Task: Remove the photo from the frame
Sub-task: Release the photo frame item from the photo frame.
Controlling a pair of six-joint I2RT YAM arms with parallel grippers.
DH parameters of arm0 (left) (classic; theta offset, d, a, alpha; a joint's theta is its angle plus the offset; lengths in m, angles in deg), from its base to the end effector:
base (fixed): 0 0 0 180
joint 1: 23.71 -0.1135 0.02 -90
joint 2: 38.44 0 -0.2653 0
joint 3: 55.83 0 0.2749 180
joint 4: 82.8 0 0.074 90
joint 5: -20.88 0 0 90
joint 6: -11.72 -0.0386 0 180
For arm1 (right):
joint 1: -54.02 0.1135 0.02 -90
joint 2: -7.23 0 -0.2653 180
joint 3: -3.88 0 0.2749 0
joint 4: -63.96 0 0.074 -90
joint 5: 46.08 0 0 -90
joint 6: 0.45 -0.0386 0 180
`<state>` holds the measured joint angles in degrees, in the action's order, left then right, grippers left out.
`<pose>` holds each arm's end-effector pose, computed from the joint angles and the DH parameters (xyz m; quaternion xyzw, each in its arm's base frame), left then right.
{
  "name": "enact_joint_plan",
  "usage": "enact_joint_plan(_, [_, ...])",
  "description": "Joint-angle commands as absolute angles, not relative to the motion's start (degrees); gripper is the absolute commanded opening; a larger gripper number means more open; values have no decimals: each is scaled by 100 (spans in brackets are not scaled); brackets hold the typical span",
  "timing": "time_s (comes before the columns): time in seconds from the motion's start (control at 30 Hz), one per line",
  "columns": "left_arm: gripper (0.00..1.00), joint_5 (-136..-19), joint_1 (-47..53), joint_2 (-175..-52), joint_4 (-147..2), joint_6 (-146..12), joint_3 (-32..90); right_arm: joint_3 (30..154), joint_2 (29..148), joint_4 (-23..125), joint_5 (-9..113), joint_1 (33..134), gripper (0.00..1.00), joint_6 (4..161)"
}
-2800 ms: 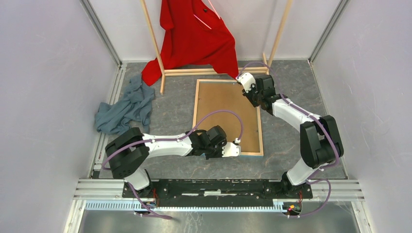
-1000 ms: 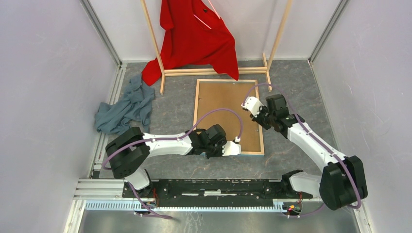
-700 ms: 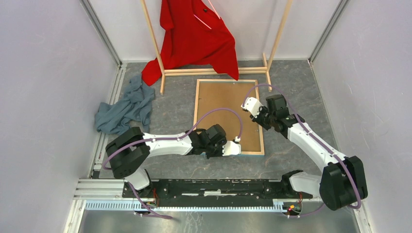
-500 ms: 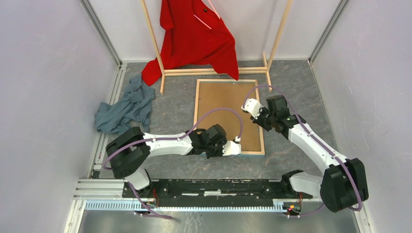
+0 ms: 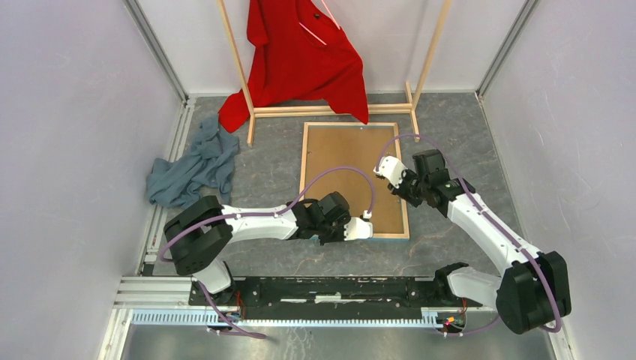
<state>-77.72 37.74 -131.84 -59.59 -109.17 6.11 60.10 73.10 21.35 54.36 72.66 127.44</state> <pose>0.1551 -0.2971 0.1434 0.7012 0.6416 -0.1487 0.2731 0.2357 0.0869 0.2210 -0.4722 0.8160 0.0310 0.3319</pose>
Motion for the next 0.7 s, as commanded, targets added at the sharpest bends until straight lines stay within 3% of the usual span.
enact_joint_plan(0.0, [2, -7932, 3726, -13379, -6013, -10599, 643, 6225, 7301, 1746, 5521, 7252, 0, 12735])
enact_joint_plan(0.67, [2, -7716, 3701, -13522, -6101, -10250, 793, 6566, 7690, 1562, 5434, 7199, 0, 11830])
